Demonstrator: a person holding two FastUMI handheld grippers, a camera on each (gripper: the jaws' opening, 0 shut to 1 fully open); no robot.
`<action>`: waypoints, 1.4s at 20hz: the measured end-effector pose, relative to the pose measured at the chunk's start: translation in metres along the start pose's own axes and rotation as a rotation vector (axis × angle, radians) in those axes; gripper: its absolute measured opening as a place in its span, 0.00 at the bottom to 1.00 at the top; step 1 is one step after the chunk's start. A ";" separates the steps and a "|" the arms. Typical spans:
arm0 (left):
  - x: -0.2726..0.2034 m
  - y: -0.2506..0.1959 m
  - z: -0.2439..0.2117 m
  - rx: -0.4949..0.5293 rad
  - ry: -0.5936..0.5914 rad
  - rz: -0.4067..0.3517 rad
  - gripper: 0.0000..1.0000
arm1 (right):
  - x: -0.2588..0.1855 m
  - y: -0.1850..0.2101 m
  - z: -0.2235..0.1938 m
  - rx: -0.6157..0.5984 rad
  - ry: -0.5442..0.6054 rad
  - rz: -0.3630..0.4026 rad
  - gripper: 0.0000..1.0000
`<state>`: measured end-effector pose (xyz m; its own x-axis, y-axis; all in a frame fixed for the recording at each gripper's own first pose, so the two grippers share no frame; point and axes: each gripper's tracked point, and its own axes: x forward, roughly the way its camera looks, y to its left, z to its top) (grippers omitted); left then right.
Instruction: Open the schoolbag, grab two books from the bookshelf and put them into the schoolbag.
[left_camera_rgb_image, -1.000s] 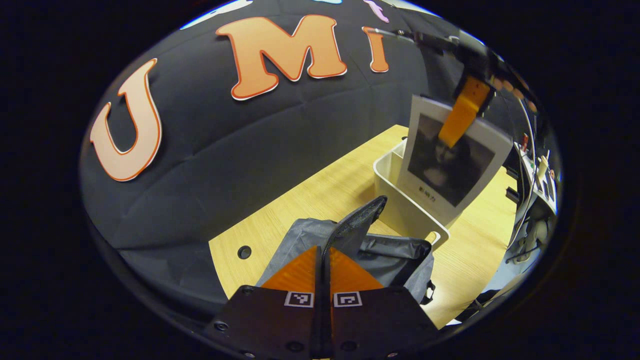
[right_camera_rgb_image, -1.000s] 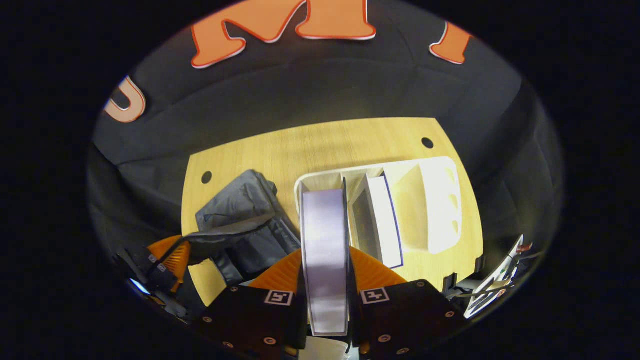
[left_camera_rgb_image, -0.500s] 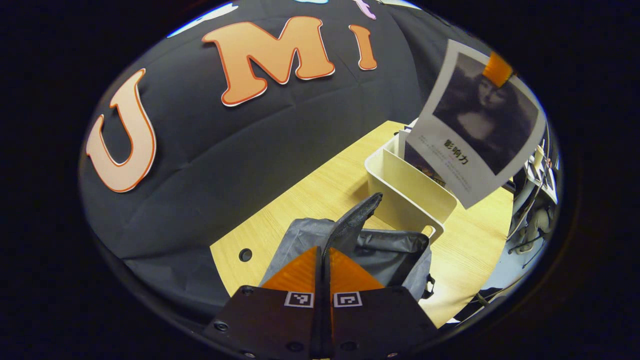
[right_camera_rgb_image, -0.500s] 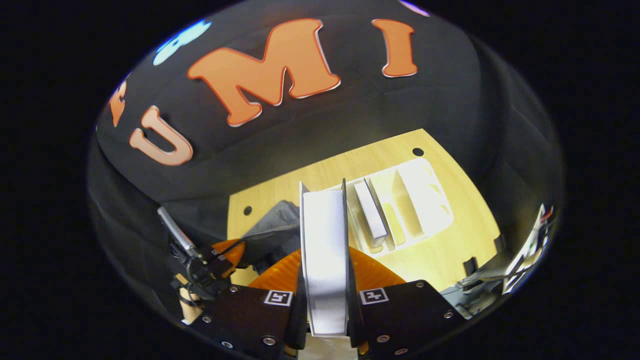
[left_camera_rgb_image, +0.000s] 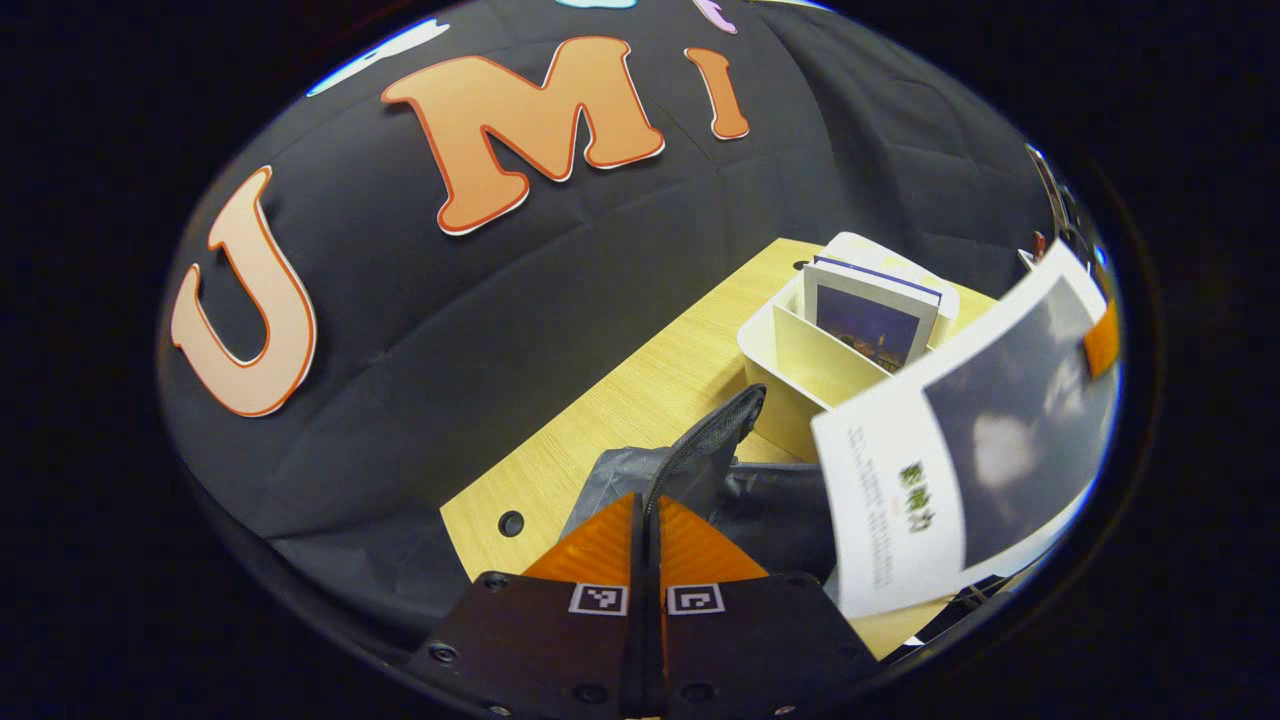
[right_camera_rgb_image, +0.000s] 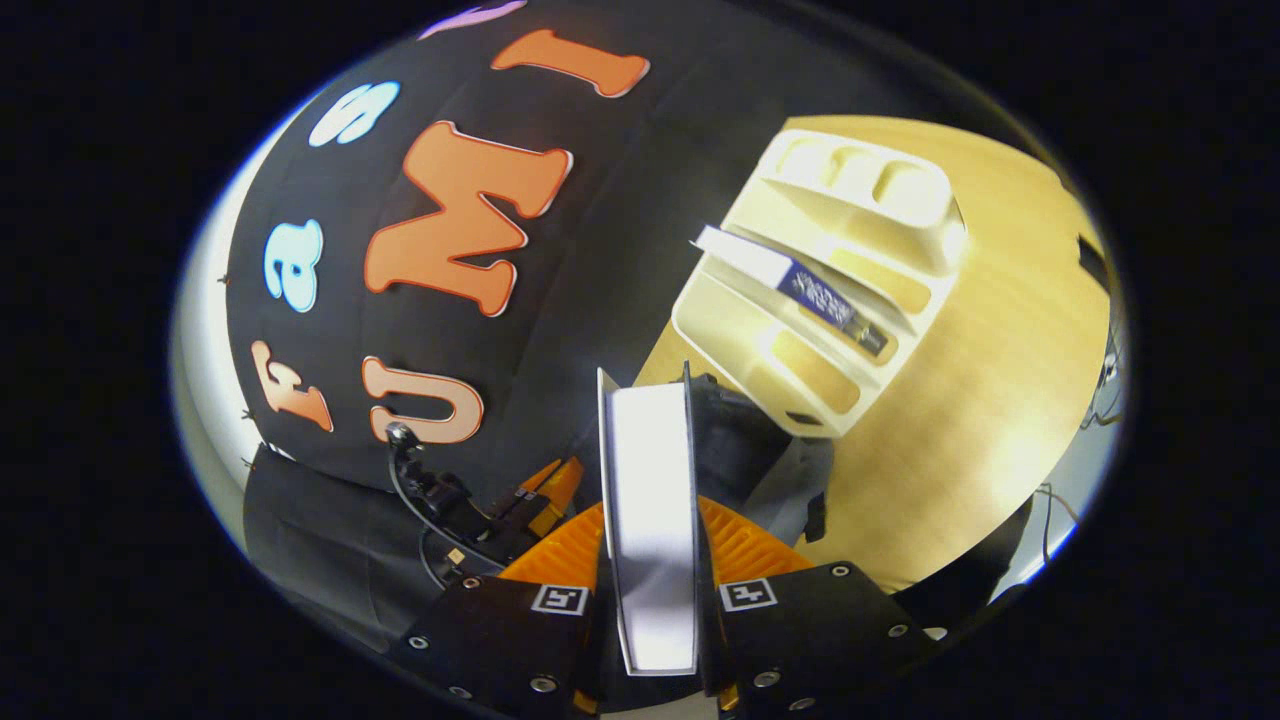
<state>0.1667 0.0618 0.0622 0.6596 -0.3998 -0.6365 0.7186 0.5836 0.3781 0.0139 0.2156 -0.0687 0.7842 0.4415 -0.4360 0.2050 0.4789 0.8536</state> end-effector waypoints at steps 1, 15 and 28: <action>0.001 0.002 0.002 0.003 -0.001 0.005 0.01 | 0.015 -0.009 -0.004 0.038 0.005 0.003 0.33; -0.005 -0.019 0.018 -0.023 -0.013 -0.024 0.00 | 0.203 -0.041 -0.037 0.133 -0.031 -0.058 0.33; -0.004 -0.020 0.013 -0.029 -0.003 -0.069 0.01 | 0.273 -0.045 -0.036 0.184 -0.146 -0.149 0.39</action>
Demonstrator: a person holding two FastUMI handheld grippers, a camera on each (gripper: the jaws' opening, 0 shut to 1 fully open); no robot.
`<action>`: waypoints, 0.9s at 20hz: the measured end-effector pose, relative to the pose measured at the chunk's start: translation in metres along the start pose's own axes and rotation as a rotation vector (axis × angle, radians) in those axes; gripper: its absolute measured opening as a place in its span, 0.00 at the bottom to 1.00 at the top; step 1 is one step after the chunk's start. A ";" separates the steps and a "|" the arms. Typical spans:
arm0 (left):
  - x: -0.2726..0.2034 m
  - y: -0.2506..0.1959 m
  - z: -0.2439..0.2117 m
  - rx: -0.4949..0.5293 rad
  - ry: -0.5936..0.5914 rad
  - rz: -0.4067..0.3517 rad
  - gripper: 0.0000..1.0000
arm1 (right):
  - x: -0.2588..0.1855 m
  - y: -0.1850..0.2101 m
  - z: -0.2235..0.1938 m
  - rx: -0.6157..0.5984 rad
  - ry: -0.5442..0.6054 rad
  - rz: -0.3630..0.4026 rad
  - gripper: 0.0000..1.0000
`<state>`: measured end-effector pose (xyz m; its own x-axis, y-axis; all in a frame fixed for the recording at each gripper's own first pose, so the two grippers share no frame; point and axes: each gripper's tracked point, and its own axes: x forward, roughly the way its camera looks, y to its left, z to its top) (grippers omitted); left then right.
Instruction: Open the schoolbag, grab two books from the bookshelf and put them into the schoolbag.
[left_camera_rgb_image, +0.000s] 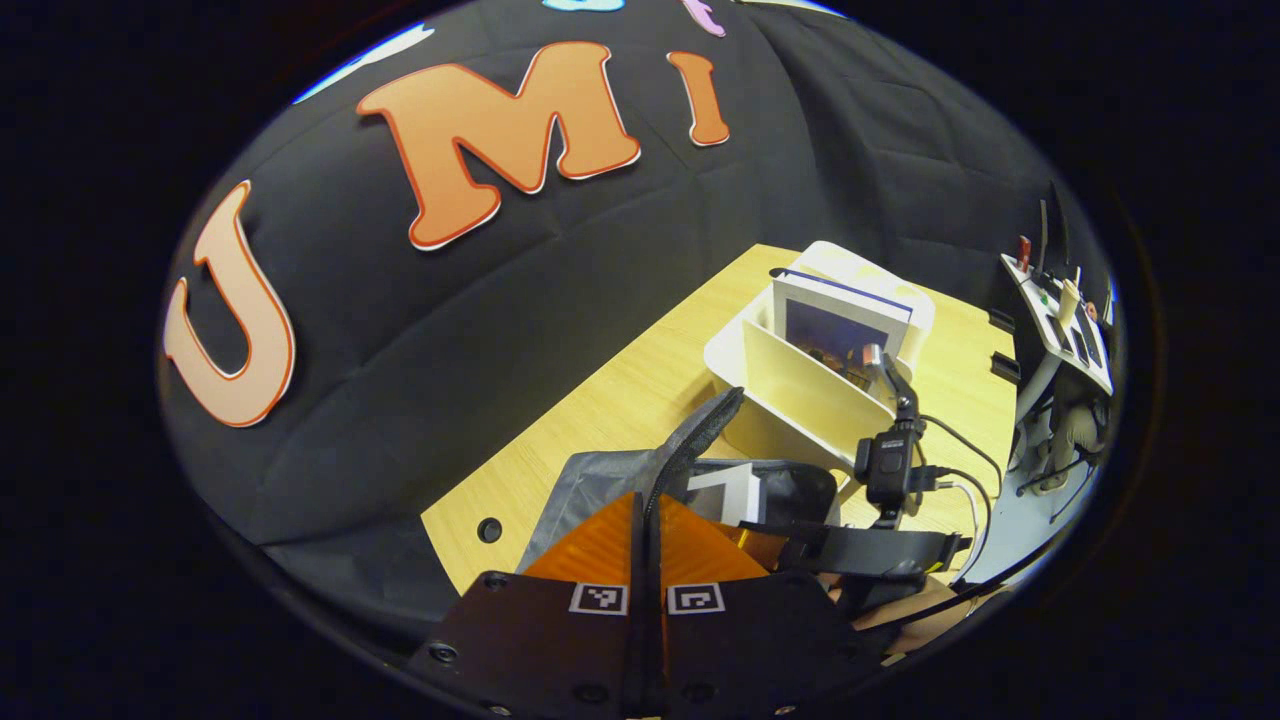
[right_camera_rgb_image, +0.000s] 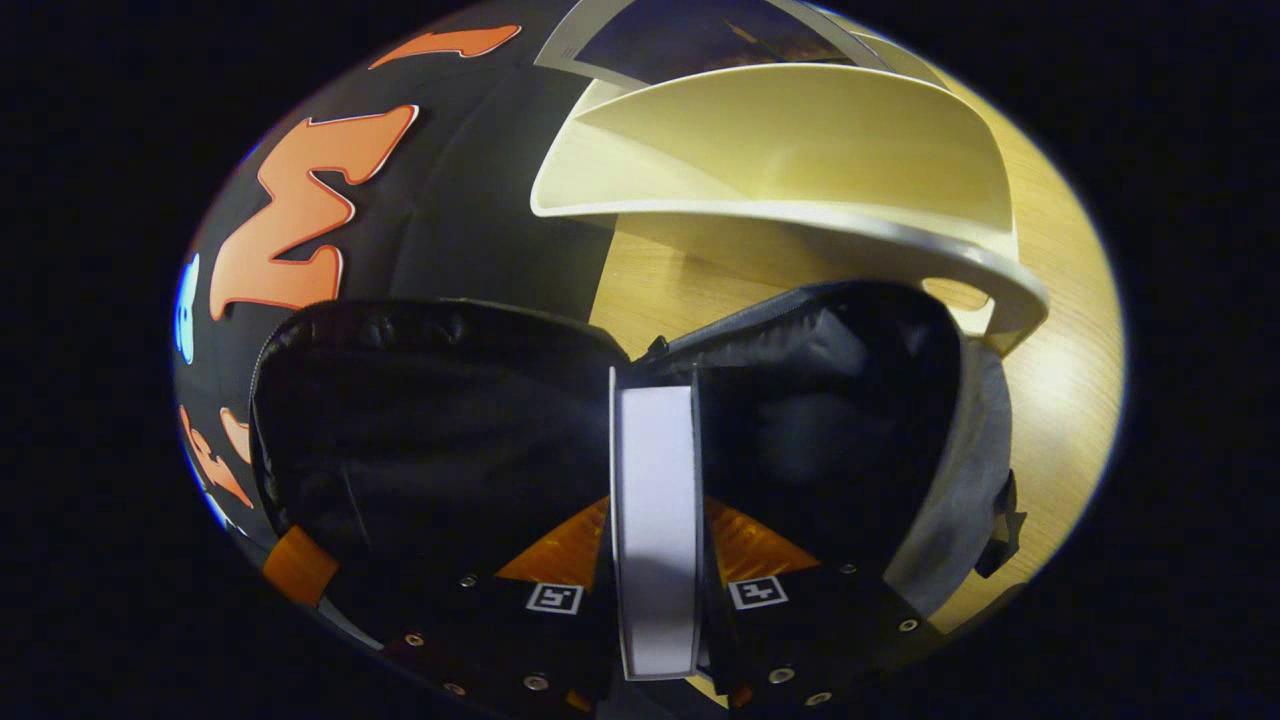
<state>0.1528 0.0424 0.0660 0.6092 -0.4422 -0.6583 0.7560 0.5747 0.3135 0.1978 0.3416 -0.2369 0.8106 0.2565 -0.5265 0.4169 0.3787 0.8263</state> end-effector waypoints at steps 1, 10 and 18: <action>0.002 0.001 0.000 -0.015 0.001 -0.005 0.00 | -0.003 -0.004 0.001 -0.004 0.012 -0.028 0.54; 0.009 0.017 -0.021 -0.090 0.011 -0.012 0.00 | -0.043 -0.021 -0.006 -0.025 0.116 -0.109 0.98; 0.009 0.001 -0.037 -0.113 0.006 -0.032 0.00 | -0.103 -0.026 0.030 -0.054 0.081 -0.104 0.98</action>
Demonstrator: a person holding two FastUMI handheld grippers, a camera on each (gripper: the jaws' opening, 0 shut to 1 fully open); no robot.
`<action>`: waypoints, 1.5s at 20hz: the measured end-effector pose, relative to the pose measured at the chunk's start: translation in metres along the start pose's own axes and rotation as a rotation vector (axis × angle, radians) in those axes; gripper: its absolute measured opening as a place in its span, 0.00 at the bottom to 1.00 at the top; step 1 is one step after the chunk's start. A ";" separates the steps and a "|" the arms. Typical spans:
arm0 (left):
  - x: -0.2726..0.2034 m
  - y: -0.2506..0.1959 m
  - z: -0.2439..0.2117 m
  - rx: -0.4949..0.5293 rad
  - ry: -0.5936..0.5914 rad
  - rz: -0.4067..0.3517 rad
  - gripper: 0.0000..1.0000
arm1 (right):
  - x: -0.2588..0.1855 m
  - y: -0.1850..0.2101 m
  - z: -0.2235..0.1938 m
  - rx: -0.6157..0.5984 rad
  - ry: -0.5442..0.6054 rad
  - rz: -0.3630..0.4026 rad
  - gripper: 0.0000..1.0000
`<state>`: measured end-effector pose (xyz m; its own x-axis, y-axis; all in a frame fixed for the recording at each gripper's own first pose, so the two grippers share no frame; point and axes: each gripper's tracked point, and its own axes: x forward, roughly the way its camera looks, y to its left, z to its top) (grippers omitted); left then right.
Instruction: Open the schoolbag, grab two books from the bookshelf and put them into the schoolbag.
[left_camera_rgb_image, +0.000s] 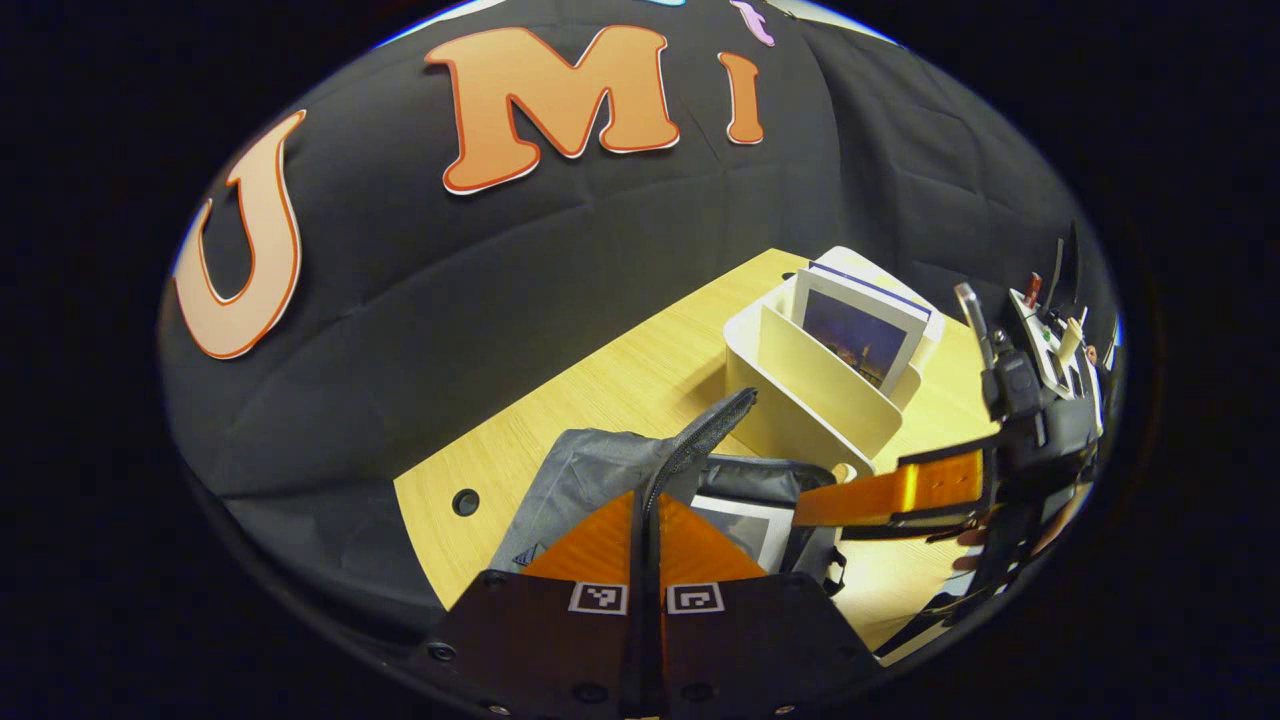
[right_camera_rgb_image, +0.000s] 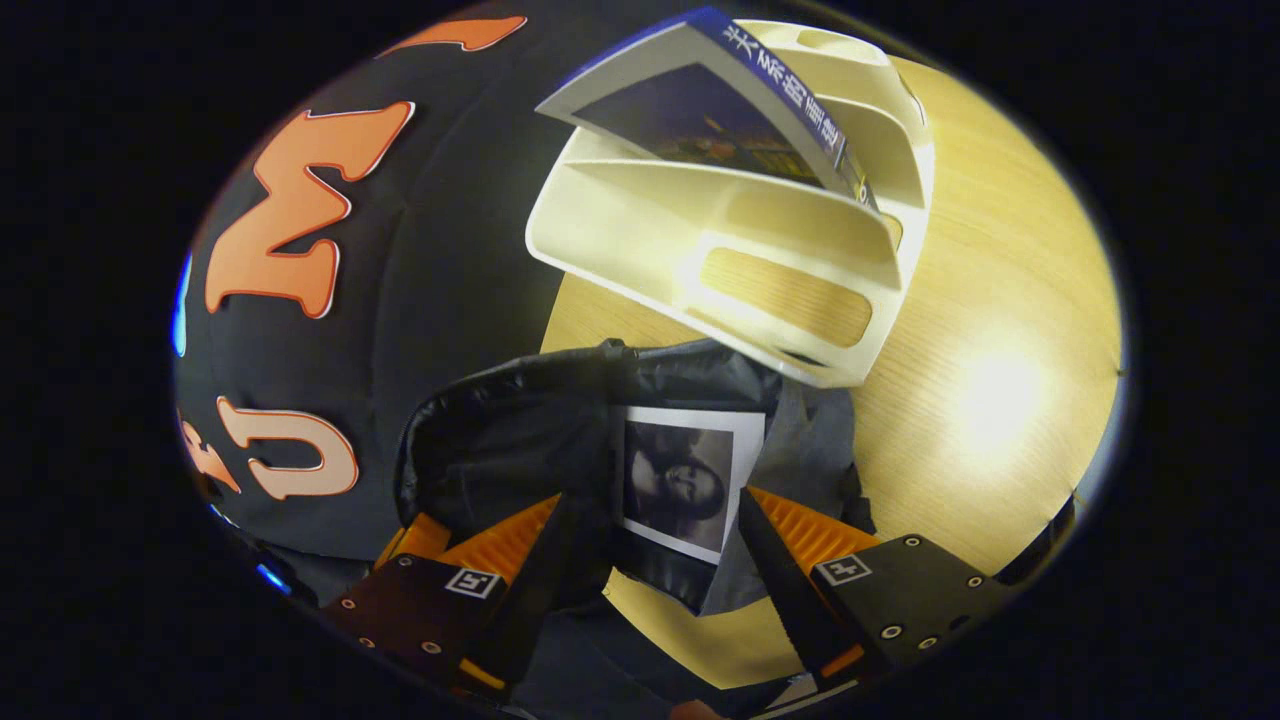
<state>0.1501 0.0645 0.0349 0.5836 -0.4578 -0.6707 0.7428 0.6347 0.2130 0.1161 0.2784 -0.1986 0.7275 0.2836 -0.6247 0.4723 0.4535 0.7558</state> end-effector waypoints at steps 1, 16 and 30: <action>0.000 -0.004 -0.001 -0.003 -0.004 -0.004 0.00 | -0.008 -0.002 0.010 -0.003 -0.026 -0.004 0.98; -0.004 -0.066 -0.032 -0.102 -0.019 -0.040 0.01 | -0.120 0.023 0.147 -0.428 -0.267 -0.189 0.98; -0.004 -0.071 -0.036 -0.210 -0.009 0.037 0.00 | -0.059 0.039 0.220 -0.854 -0.110 -0.469 0.99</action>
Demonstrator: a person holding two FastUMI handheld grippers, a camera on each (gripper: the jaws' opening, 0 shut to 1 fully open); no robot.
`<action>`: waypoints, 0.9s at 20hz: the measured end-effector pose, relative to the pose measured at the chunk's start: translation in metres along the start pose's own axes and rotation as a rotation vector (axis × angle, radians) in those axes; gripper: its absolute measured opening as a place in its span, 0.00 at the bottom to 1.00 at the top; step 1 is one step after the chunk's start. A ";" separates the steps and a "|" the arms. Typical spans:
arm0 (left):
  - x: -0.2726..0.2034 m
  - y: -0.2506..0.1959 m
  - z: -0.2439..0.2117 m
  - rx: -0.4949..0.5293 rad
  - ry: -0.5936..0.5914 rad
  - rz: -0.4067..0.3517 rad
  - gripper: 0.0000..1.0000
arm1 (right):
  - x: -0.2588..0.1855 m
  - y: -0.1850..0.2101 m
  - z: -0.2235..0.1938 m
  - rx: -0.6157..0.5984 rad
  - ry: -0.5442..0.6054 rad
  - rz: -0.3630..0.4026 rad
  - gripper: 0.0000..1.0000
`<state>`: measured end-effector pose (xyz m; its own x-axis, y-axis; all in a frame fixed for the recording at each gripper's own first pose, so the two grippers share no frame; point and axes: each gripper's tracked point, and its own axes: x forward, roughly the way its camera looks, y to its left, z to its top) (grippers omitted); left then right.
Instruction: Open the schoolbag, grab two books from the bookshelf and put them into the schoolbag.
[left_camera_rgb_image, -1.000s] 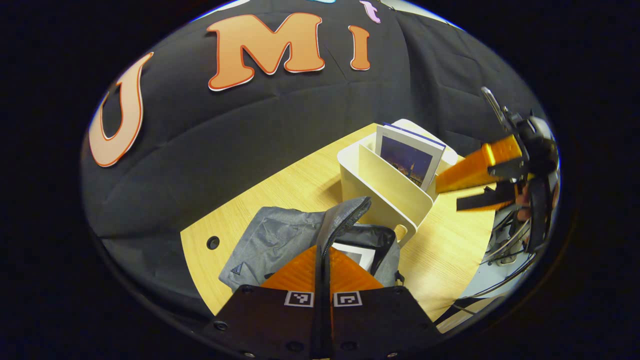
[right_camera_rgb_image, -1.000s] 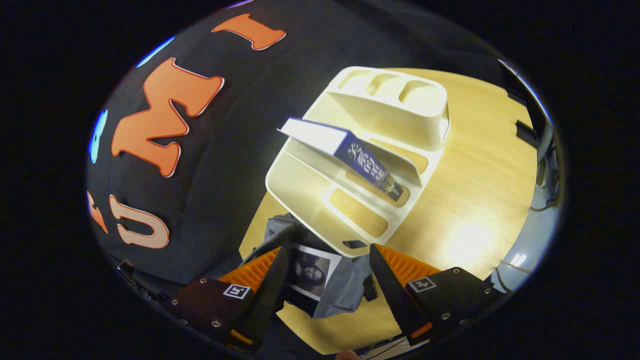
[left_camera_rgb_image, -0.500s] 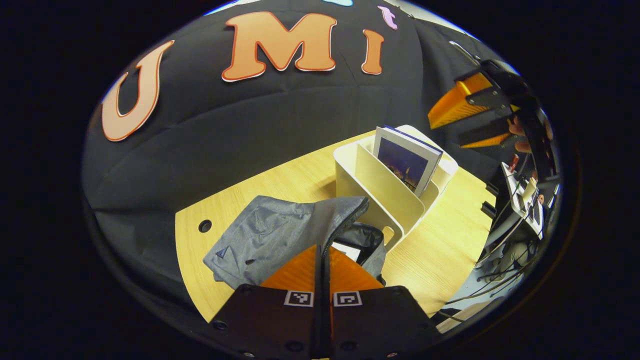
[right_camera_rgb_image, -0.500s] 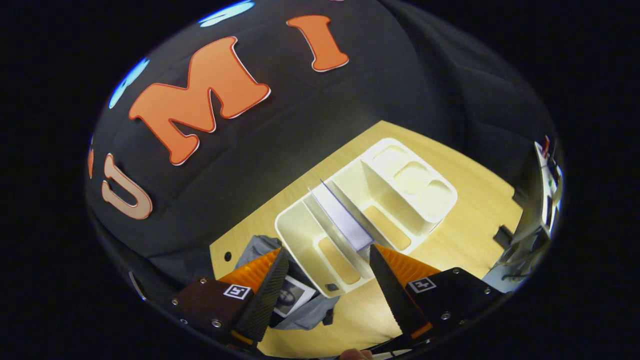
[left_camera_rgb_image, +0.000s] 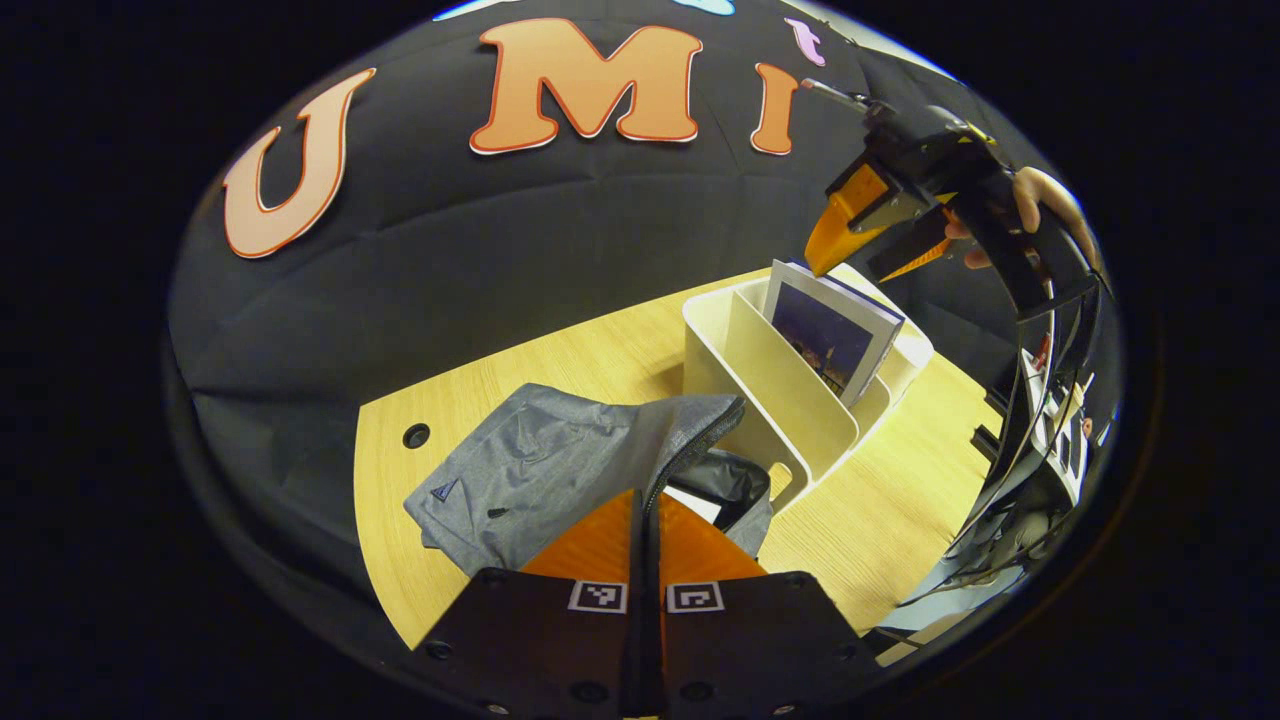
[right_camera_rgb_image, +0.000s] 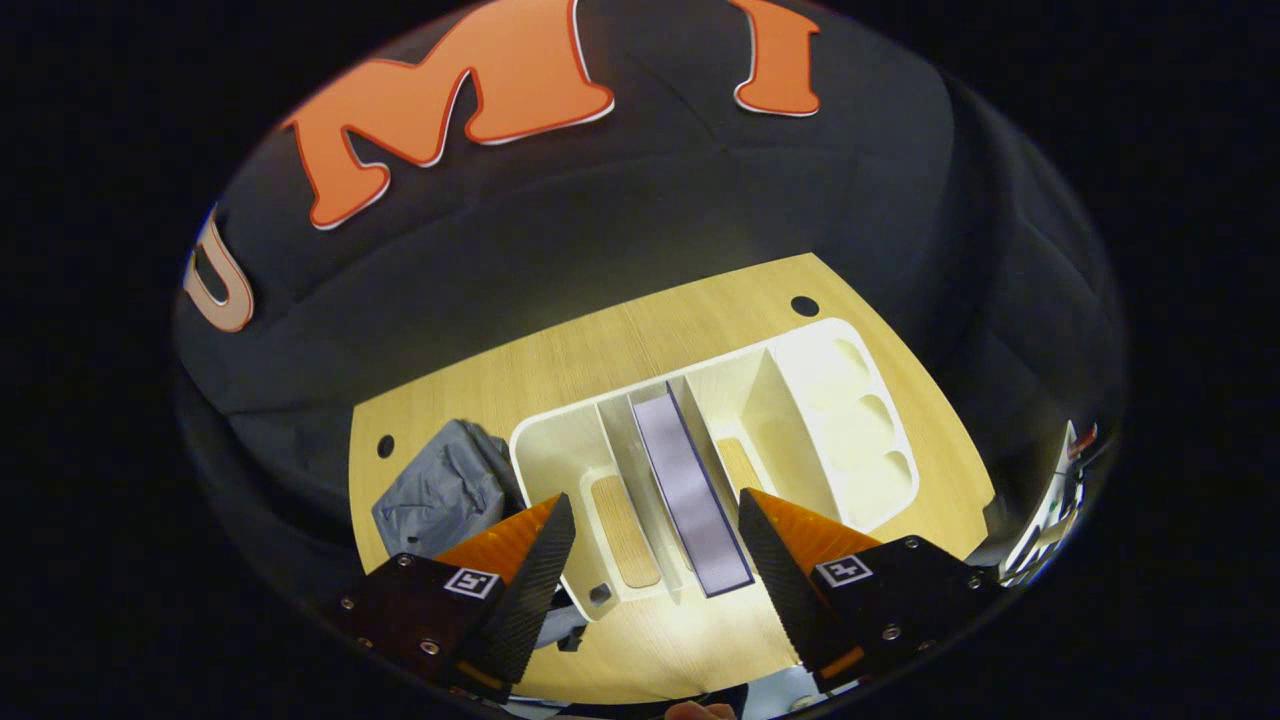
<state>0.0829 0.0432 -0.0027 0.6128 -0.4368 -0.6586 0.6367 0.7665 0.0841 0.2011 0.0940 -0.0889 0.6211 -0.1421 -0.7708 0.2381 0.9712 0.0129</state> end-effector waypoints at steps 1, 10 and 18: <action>0.001 0.000 0.000 -0.009 0.003 0.005 0.00 | 0.006 -0.007 0.002 -0.028 0.008 -0.035 0.99; 0.012 -0.002 -0.005 -0.048 0.038 0.038 0.00 | 0.051 -0.013 -0.002 -0.092 0.120 -0.012 0.91; 0.017 -0.001 -0.007 -0.049 0.056 0.062 0.00 | 0.067 -0.007 -0.007 -0.126 0.156 0.026 0.48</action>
<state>0.0895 0.0377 -0.0193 0.6224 -0.3617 -0.6941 0.5740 0.8138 0.0907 0.2354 0.0789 -0.1455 0.5001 -0.0950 -0.8607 0.1219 0.9918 -0.0387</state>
